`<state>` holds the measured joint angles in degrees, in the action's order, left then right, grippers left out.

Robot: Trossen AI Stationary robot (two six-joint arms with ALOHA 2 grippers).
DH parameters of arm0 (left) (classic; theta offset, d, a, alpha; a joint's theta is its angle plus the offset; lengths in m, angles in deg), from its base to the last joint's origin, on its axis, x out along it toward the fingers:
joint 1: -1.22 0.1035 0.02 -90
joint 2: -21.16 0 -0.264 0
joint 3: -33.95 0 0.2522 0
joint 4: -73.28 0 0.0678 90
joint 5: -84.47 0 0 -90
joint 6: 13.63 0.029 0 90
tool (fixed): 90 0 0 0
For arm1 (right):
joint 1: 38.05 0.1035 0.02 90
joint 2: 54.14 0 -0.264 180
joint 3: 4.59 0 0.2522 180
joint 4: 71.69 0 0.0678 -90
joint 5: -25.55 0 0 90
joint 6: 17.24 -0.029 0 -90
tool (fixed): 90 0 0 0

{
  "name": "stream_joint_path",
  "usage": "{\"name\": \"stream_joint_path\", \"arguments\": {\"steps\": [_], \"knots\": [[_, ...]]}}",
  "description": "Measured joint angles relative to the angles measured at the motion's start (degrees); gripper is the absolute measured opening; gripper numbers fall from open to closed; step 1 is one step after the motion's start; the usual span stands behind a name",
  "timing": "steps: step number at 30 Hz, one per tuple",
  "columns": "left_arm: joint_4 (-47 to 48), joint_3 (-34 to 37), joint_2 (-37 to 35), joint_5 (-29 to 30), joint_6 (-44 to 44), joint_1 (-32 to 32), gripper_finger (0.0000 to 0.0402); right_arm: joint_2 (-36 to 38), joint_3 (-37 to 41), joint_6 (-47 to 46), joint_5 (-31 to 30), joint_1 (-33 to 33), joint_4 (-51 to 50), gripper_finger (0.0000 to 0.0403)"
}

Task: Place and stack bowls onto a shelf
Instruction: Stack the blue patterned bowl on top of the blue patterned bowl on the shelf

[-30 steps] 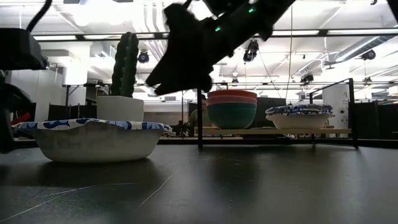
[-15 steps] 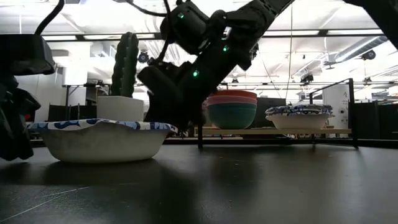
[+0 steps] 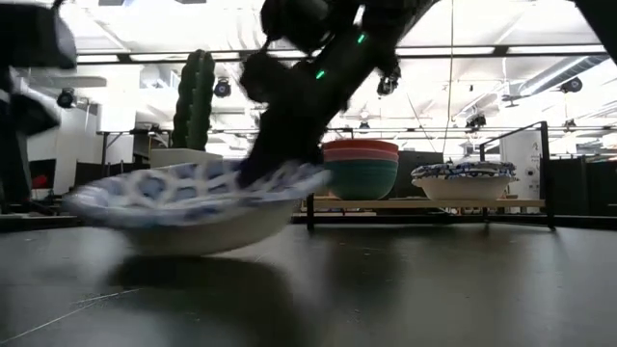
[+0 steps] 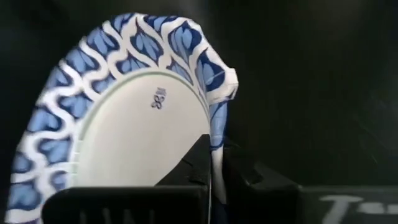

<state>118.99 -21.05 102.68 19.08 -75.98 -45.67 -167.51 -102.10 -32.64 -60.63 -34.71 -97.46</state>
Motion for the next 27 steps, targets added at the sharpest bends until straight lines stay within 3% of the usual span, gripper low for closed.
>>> {"name": "stream_joint_path", "arguments": {"steps": [5, 11, 17, 27], "knots": [[9.2, -5.6, -4.2, 4.3, 4.2, -0.4, 0.0139, 10.6, 0.0, 3.8, 1.2, -1.5, -18.3, 0.0009], [10.5, -9.8, -8.6, 13.3, 12.0, -0.7, 0.0139, 25.8, 0.0, 3.1, 0.6, -9.4, -34.7, 0.0009], [10.3, -12.1, -9.9, 20.6, 17.7, -0.7, 0.0139, 37.5, 0.8, 3.0, -3.9, -23.5, -42.9, 0.0009], [10.3, -12.3, -9.0, 21.0, 17.8, -0.7, 0.0139, 47.7, 7.7, 4.1, -4.1, -47.0, -46.5, 0.0009]]}}
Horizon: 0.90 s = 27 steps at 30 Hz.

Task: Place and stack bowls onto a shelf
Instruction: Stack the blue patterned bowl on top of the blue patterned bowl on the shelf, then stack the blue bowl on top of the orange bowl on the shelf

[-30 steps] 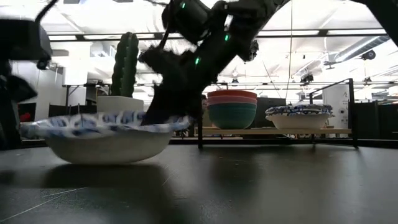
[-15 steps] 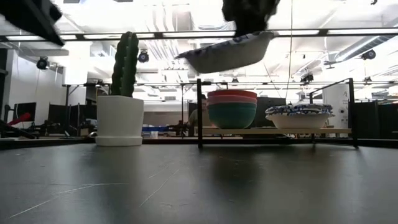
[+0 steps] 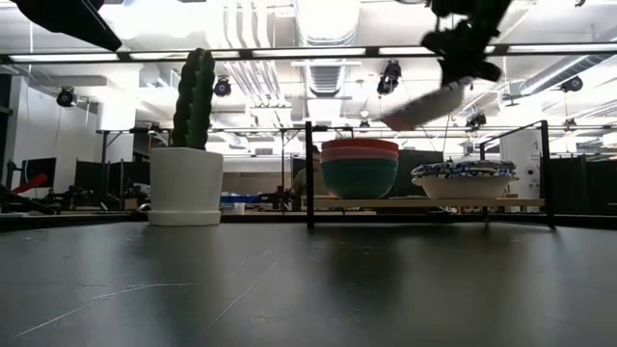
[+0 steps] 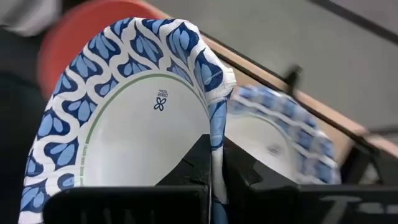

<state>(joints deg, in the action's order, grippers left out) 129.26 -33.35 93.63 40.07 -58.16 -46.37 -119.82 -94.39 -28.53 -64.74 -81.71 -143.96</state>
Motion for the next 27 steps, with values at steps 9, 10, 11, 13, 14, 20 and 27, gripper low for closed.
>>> {"name": "stream_joint_path", "arguments": {"steps": [9, 10, 11, 13, 14, 20, 27], "knots": [[-0.2, 0.0, 0.2, 0.1, -0.1, 0.0, 0.0139, 1.5, 5.9, 2.4, 0.0, -10.9, 2.4, 0.0009], [-0.2, 0.0, 0.2, 0.1, -0.1, 0.0, 0.0139, 1.5, 6.2, 2.4, 0.2, -11.2, 2.9, 0.0009], [-0.2, 0.0, 0.2, 0.1, -0.1, 0.0, 0.0139, 1.4, 6.5, 2.4, 0.3, -11.4, 3.7, 0.0011], [-0.2, 0.0, 0.2, 0.1, -0.1, 0.0, 0.0139, 1.0, 7.2, 2.4, 0.0, -11.5, 5.0, 0.002], [-0.2, 0.0, 0.2, 0.1, -0.1, 0.0, 0.0139, 0.9, 7.5, 2.4, -0.9, -11.5, 5.6, 0.0026], [-0.2, 0.1, 0.2, 0.4, -0.9, 0.0, 0.0139, 0.4, 10.1, 2.7, -8.8, -11.5, 8.5, 0.0077], [-0.2, 0.1, 0.2, 0.4, -1.2, 0.0, 0.0139, 0.4, 10.7, 1.9, -8.7, -11.5, 7.9, 0.0127]]}}
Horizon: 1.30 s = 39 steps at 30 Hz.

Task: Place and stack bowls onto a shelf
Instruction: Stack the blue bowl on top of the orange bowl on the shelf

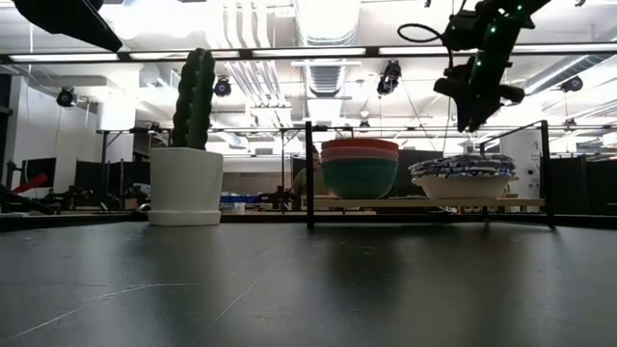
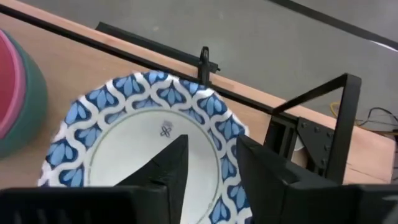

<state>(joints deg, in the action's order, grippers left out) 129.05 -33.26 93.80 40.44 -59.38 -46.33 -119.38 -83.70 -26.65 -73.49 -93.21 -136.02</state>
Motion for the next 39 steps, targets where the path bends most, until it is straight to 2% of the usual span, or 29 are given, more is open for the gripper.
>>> {"name": "stream_joint_path", "arguments": {"steps": [6, 11, 17, 22, 26, 29, 34, 39], "knots": [[0.0, 0.0, 0.0, 0.1, -1.9, 0.0, 0.0139, 2.3, -0.3, -1.9, 1.8, 2.1, 0.0, 0.013], [-0.5, 0.0, 0.3, 2.4, -4.2, 0.0, 0.0139, 7.5, 0.9, -3.3, 6.1, 8.8, 0.9, 0.0115], [-2.4, 0.0, 2.4, 6.2, -4.4, 0.2, 0.0139, 14.8, 4.4, -5.0, 11.0, 24.8, 5.4, 0.0105], [-4.3, 0.0, 4.4, 7.6, -4.3, 0.9, 0.0139, 17.2, 6.1, -3.5, 11.2, 41.6, 5.0, 0.0105], [-5.6, 0.0, 5.3, 7.7, -4.3, 1.3, 0.0139, 16.5, 7.7, -1.8, 8.9, 53.4, 1.6, 0.0102], [-6.0, 0.0, 5.7, 7.7, -4.2, 1.6, 0.0139, 14.4, 9.2, -4.2, 6.1, 60.4, -2.1, 0.0109], [-6.0, 0.0, 5.7, 7.7, -3.8, 1.8, 0.0139, 10.1, 10.7, -11.1, 6.8, 67.7, -6.3, 0.0146], [-6.3, -0.1, 5.7, 7.7, -3.6, 1.9, 0.0139, 4.9, 11.3, -17.6, 11.2, 73.3, -9.8, 0.0162]]}}
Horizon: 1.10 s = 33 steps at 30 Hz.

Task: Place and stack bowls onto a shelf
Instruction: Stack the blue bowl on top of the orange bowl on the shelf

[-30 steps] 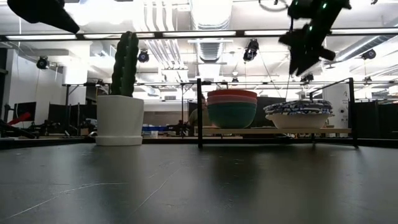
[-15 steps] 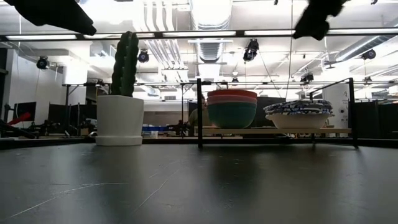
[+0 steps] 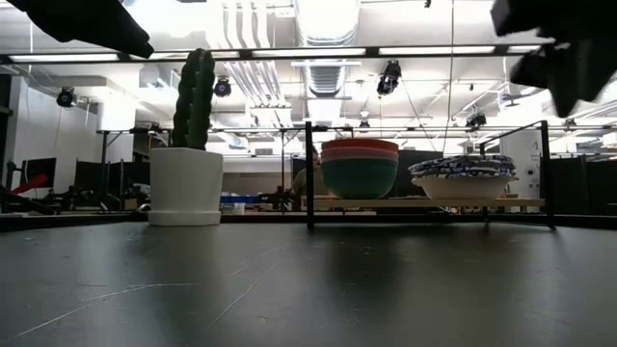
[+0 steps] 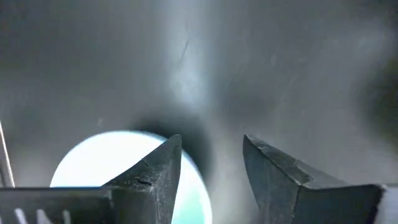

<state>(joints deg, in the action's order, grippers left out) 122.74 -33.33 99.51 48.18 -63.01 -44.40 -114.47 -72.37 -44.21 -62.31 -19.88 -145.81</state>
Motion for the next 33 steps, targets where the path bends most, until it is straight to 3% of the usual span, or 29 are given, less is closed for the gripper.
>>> {"name": "stream_joint_path", "arguments": {"steps": [8, 18, 22, 27, 33], "knots": [[-0.1, 0.0, 0.0, 0.0, 1.0, 0.0, 0.0139, -8.7, 0.0, -3.0, 0.9, 8.6, -2.9, 0.0146], [-0.1, 0.0, 0.0, 0.0, 2.4, 0.0, 0.0139, -17.8, 0.0, 1.0, -2.1, 9.3, -5.7, 0.0136], [-0.1, 0.0, 0.0, 0.0, 2.4, 0.0, 0.0139, -20.3, 0.0, 2.2, -1.4, 9.3, -5.3, 0.0103], [-0.1, 0.0, 0.0, 0.0, 2.4, 0.0, 0.0139, -21.5, 0.0, 2.6, 0.5, 9.3, -5.1, 0.0024], [0.0, 0.0, 0.0, 0.2, 4.4, 0.0, 0.0139, -18.6, -0.9, -1.4, 1.3, 5.5, -3.2, 0.0011]]}}
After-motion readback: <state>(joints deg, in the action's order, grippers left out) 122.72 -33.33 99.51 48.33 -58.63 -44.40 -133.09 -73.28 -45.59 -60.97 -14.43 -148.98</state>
